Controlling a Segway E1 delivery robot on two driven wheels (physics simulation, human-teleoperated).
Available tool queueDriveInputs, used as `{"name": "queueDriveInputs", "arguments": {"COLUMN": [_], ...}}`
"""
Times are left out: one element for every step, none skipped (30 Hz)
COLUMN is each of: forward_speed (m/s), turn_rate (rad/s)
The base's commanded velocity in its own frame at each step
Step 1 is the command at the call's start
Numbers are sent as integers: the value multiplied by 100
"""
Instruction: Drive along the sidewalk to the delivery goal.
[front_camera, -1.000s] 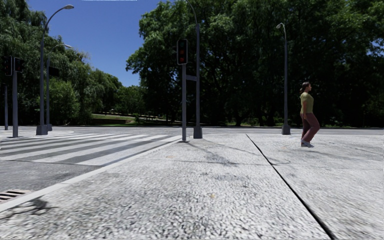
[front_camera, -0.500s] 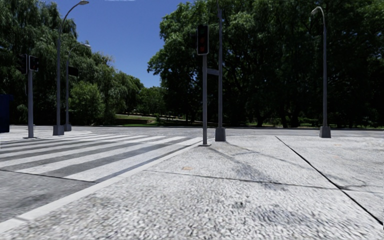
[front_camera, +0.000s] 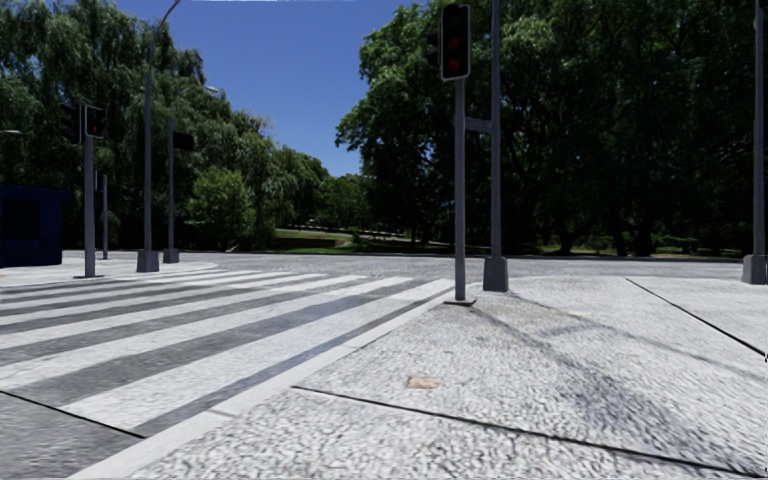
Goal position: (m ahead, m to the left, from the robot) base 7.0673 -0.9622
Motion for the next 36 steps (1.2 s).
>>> {"name": "queueDriveInputs", "arguments": {"forward_speed": [200, 200, 200, 200, 200, 200, 200, 200, 200, 200, 200, 200, 200, 200, 200, 200, 200, 200, 200, 200, 200, 200, 198, 190, 190, 176, 166, 156, 156, 148, 142, 140, 140, 139, 138, 137], "turn_rate": [34, 34, 34, 34, 34, 34, 34, 34, 34, 34, 34, 34, 21, 3, 0, 0, 0, 0, 0, 0, 0, 0, 0, 0, 0, 0, 0, 0, 0, 0, 0, 0, 0, 0, 0, 0]}}
